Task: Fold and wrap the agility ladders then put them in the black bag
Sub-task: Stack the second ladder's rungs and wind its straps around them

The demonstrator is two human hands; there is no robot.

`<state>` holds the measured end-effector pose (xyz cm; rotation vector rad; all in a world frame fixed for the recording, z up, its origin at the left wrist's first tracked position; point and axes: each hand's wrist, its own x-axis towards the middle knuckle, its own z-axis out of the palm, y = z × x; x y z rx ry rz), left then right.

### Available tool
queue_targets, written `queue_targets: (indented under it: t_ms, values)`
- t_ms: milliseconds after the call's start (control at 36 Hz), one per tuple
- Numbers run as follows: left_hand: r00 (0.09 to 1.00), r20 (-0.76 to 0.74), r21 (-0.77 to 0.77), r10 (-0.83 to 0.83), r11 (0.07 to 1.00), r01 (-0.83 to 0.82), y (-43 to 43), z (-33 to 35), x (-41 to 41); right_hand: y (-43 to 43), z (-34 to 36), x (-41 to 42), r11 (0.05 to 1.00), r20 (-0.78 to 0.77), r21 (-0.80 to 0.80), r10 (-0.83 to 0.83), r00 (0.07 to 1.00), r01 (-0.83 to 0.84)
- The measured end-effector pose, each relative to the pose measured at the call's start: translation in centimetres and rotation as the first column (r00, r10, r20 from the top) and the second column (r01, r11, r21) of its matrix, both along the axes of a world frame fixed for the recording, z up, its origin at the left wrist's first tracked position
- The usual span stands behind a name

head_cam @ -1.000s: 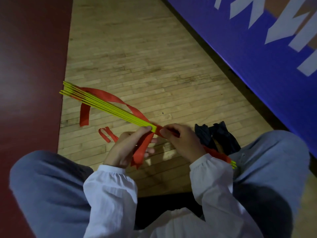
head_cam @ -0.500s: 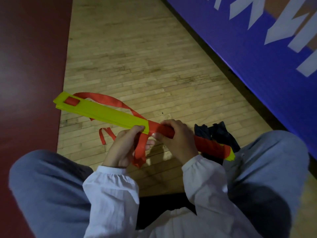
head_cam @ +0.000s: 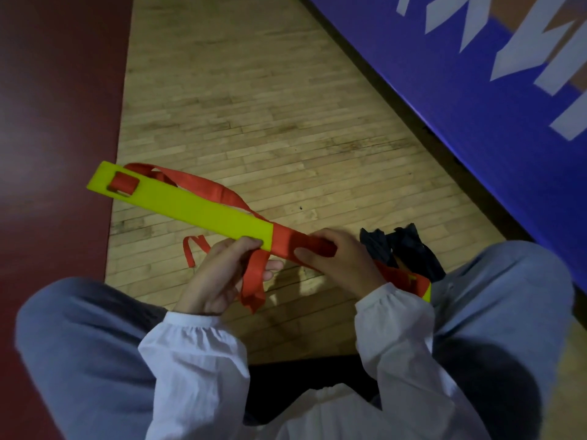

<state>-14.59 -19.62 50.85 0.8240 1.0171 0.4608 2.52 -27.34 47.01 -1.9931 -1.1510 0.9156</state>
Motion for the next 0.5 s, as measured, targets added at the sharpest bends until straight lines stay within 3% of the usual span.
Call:
queue_targets:
  t_ms: [194, 361, 500]
  values:
    - [1.0, -0.016, -0.071, -0.012, 0.997, 0.011, -0.1, 0.27, 0.22, 0.04, 0.15, -0.13, 0.996, 0.069, 0.074, -0.059, 0.996, 0.054]
    - [0.991, -0.063, -0.087, -0.121, 0.99, 0.115, 0.01, 0.07, -0.05, 0.21, -0.37, -0.19, 0.983, 0.197, 0.146, -0.136, 0.971, 0.108]
    - [0.998, -0.043, -0.037, -0.045, 0.998, 0.043, -0.05, -0.02, 0.03, 0.24, -0.3, -0.41, 0.968, 0.2, 0.184, -0.209, 0.957, 0.173]
